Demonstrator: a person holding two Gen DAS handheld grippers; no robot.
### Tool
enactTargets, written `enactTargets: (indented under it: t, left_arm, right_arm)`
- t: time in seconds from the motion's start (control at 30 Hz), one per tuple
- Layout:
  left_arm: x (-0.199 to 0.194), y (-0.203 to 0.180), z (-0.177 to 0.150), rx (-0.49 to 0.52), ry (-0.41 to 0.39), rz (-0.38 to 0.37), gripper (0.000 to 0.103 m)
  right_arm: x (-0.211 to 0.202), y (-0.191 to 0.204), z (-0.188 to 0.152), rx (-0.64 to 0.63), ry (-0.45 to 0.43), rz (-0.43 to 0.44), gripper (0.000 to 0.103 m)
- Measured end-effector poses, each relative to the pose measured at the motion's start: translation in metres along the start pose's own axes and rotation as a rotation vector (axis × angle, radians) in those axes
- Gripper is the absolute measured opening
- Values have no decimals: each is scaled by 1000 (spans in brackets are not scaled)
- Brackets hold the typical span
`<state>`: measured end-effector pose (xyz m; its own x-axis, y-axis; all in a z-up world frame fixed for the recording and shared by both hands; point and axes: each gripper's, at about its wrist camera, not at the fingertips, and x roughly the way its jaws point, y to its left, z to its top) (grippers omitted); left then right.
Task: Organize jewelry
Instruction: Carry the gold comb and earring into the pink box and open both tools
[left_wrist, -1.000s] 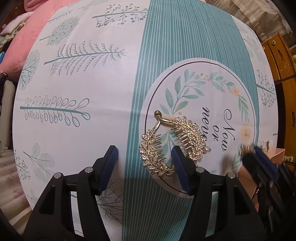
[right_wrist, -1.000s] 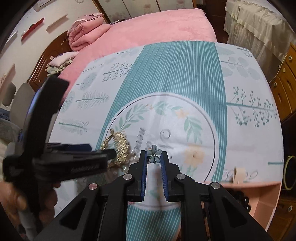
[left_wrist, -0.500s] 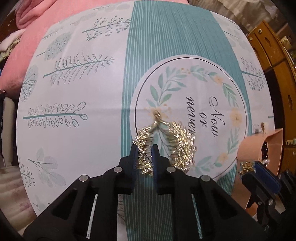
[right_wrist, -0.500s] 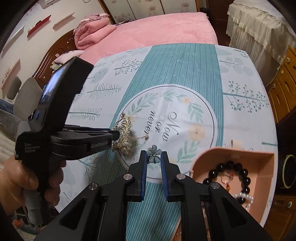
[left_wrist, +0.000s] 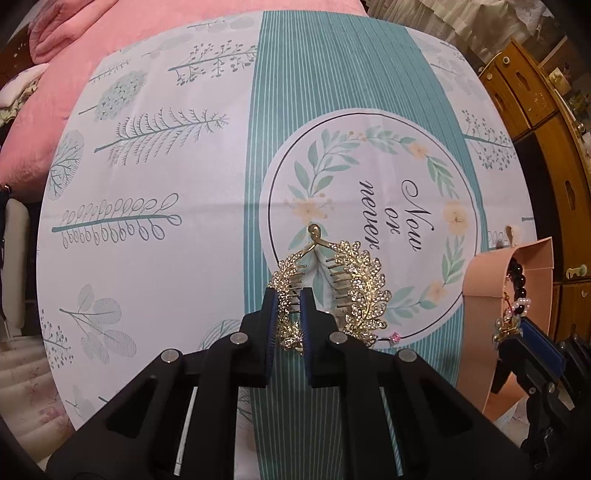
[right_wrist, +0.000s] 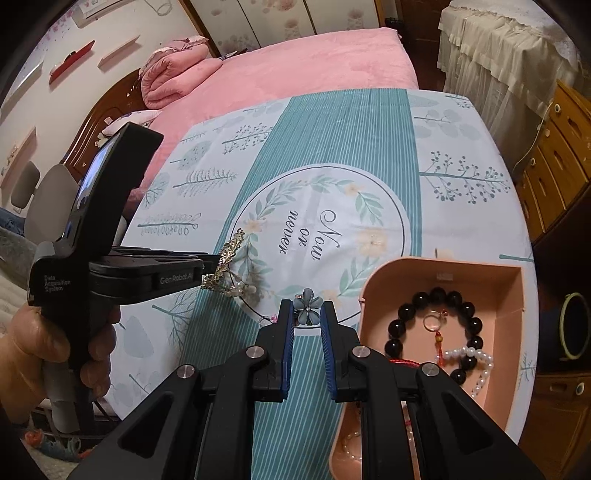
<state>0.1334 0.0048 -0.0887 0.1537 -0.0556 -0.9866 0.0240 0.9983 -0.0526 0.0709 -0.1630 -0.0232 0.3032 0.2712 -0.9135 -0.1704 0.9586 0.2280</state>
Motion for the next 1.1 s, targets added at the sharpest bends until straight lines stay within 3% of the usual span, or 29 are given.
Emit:
enactTargets:
  t: [0.3, 0.53, 0.83, 1.1]
  left_arm:
    - [-13, -9, 4, 13, -23, -29, 9]
    - [-43, -35, -4, 104, -54, -59, 9]
    - [-73, -112, -17, 286, -77, -131, 9]
    - [-68, -181, -28, 431, -73, -160, 9]
  right_arm:
    - [-11, -13, -7, 38, -12, -1, 14]
    - [-37, -24, -20, 60, -30, -8, 14]
    - [-73, -72, -62, 175, -34, -79, 14]
    - [-84, -106, -95, 256, -33, -119, 14]
